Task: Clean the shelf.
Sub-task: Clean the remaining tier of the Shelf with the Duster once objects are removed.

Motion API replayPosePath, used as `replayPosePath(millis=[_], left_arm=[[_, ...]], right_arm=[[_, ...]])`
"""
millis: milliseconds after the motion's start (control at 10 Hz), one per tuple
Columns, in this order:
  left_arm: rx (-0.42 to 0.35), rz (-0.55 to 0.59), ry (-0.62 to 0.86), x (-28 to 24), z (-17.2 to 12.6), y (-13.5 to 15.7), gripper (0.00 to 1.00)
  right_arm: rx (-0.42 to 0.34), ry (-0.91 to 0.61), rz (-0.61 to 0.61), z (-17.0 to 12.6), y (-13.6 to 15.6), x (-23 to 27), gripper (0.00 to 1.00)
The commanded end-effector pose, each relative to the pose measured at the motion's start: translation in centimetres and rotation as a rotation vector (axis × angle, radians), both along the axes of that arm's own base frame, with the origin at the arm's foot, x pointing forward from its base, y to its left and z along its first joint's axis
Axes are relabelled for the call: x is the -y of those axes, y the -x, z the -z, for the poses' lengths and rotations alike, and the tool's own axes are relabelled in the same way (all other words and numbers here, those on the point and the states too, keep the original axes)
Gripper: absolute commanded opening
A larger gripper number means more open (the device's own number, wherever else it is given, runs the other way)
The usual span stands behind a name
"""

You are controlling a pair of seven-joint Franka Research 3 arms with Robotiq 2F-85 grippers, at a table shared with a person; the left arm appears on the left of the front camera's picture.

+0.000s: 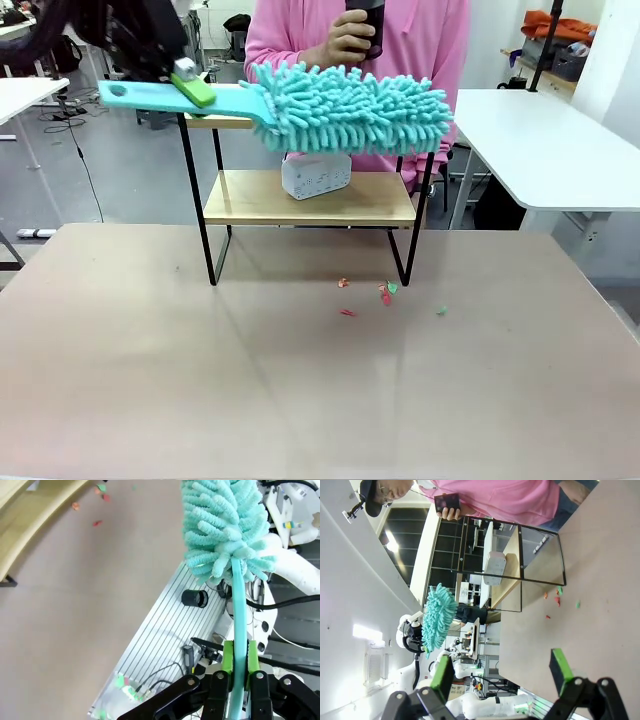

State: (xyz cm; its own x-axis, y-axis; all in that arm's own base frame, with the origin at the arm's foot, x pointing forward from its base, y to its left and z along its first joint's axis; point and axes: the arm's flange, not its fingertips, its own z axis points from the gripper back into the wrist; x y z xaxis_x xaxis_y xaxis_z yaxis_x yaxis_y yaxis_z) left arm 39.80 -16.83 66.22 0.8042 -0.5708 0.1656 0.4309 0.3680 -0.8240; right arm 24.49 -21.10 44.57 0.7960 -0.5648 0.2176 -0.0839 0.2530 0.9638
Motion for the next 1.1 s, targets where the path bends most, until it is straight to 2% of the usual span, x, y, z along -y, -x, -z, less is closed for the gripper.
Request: replayPosePath(millis=[0,300,500,600,700,900,1000], left_arm=[[0.028,0.006,0.033,-1.6,-1.2,0.3,0.12],[0.019,0.02,0.068,-2.6,-1.6,0.6,0.12],[0.043,-0.04,0.152,-8.4,-3.6,2.5,0.12],[0.056,-0.127,0.215,-14.1,-4.4,4.7,0.12],[0.071,-0.267,0.256,-19.1,-4.1,7.2,0.12],[0.04,-0.537,0.369,-26.9,-1.5,12.2,0.12],[0.025,-0.735,0.398,-29.9,0.8,14.3,0.12]], right_arm=[[0.023,-0.007,0.004,-0.3,-0.3,0.0,1.0],[0.023,-0.007,0.004,-0.3,-0.3,0.0,1.0],[0.023,-0.007,0.004,-0.3,-0.3,0.0,1.0],[0.023,-0.007,0.004,-0.3,-0.3,0.0,1.0],[0.023,-0.007,0.004,-0.3,-0.3,0.0,1.0],[0.023,-0.007,0.004,-0.3,-0.3,0.0,1.0],[0.023,-0.007,0.004,-0.3,-0.3,0.0,1.0]])
